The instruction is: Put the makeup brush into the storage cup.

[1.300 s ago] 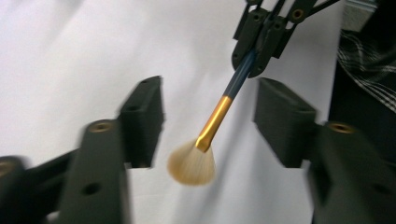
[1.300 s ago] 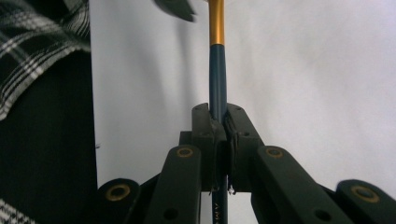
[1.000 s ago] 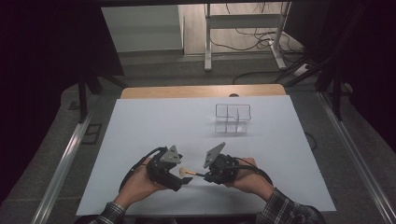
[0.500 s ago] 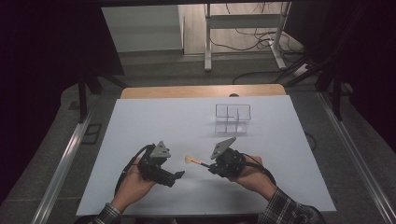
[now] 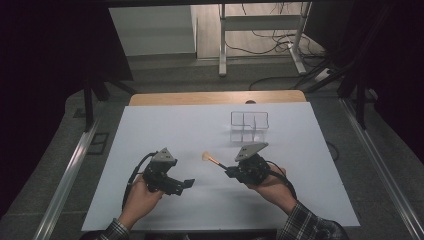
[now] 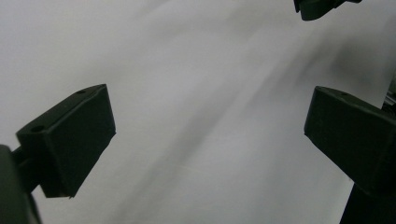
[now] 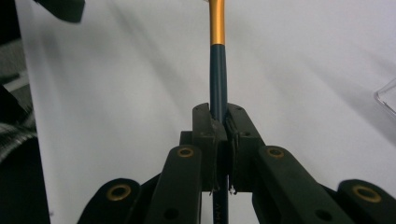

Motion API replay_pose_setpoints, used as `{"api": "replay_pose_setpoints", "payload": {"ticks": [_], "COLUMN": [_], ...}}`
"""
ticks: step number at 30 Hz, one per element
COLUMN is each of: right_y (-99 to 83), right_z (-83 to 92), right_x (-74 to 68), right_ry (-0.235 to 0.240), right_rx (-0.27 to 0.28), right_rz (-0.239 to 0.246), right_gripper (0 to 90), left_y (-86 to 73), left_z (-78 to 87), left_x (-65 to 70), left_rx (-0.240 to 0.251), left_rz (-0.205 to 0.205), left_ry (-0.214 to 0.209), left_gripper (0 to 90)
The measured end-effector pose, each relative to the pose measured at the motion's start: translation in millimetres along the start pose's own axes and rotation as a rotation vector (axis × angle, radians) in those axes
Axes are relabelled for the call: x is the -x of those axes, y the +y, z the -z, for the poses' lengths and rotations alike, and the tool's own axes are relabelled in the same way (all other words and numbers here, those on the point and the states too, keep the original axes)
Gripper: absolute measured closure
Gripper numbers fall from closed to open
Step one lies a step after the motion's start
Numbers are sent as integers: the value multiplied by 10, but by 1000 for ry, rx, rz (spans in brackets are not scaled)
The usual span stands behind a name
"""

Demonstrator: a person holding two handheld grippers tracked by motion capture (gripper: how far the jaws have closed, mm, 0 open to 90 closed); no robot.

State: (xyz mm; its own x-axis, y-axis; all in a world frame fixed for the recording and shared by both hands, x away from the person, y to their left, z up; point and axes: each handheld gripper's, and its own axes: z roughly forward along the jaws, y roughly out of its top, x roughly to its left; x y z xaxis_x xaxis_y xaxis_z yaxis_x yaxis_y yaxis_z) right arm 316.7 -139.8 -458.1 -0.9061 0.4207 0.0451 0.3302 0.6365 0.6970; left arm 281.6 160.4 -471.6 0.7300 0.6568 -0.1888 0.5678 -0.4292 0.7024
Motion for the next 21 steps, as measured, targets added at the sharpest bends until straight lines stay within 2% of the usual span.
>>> {"api": "replay_pose_setpoints", "payload": {"ticks": [4, 10, 21], "right_y": [-23, -43, -75], "right_z": [10, 8, -19], "right_x": [-13, -31, -83], "right_ry": [9, -6, -17], "right_rx": [61, 107, 186], "right_rz": [-24, -23, 15], "right_gripper": [839, 839, 839], "left_y": [6, 36, 101], "left_z": [4, 21, 34], "left_x": [-2, 5, 39], "left_rx": [1, -9, 3], "left_rz": [24, 44, 58], "left_ry": [-1, -19, -58], "left_gripper": [9, 12, 19]}}
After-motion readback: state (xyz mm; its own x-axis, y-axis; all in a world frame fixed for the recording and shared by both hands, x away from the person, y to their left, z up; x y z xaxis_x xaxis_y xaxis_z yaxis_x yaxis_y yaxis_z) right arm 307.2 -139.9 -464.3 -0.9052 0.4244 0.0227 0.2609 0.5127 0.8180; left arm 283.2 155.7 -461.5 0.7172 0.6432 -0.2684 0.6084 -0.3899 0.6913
